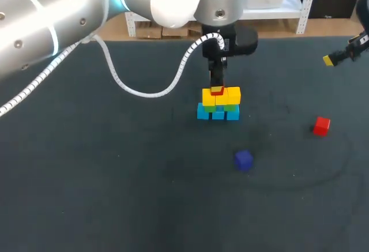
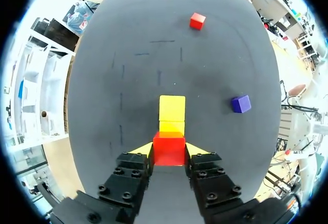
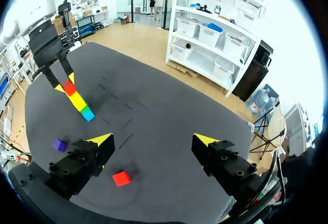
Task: Place the blue cubes, place green cubes on the blue cubes, place the yellow cubes on the green cubes, then place the red cubes on the yellow cubes, and place purple cube on the red cubes.
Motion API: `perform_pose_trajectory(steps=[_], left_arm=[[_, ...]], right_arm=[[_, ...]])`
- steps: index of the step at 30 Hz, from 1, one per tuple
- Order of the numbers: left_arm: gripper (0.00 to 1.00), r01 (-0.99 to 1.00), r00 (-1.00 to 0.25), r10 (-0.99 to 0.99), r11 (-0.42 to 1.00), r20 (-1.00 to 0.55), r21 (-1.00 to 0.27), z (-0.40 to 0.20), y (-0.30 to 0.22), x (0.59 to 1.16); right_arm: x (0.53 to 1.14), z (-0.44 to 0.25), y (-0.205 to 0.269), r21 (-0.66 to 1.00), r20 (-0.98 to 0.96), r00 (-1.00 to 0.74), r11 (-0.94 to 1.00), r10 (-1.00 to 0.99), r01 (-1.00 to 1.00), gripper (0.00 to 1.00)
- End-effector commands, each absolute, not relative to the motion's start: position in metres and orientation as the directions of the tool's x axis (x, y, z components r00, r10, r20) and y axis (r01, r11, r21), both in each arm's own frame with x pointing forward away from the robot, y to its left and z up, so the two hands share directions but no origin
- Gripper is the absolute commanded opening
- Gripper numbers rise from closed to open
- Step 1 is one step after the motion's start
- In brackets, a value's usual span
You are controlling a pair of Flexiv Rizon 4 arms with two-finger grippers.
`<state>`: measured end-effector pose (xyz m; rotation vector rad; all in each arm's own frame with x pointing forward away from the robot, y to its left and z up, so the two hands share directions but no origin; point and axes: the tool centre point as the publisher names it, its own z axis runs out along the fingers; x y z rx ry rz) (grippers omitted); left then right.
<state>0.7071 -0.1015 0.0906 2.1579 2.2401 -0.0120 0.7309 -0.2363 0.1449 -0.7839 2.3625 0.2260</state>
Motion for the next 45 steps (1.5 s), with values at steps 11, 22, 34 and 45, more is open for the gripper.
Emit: perform_pose_trajectory(steps=[11, 22, 34, 45], left_arm=[[0.09, 0.999, -0.052, 0.998, 0.053, -0.038, 0.007, 0.088, -0.099, 0.705], [0.51, 0.999, -0.054, 0.998, 0.054, -0.041, 0.0, 0.087, -0.099, 0.704], [0.84, 0.998, -0.055, 0.997, 0.055, -0.044, 0.003, 0.088, -0.093, 0.702], [1.0, 0.992, -0.113, 0.987, 0.119, -0.112, 0.042, 0.113, -0.075, 0.699]], right_arm=[[0.73, 0.146, -0.236, -0.034, -0.616, -0.625, 0.809, -0.48, -0.587, 1.0], [0.73, 0.146, -0.236, -0.034, -0.616, -0.625, 0.809, -0.48, -0.587, 1.0], [0.73, 0.146, -0.236, -0.034, -0.616, -0.625, 0.809, -0.48, -0.587, 1.0], [0.73, 0.146, -0.236, -0.034, -0.616, -0.625, 0.809, -0.48, -0.587, 1.0]])
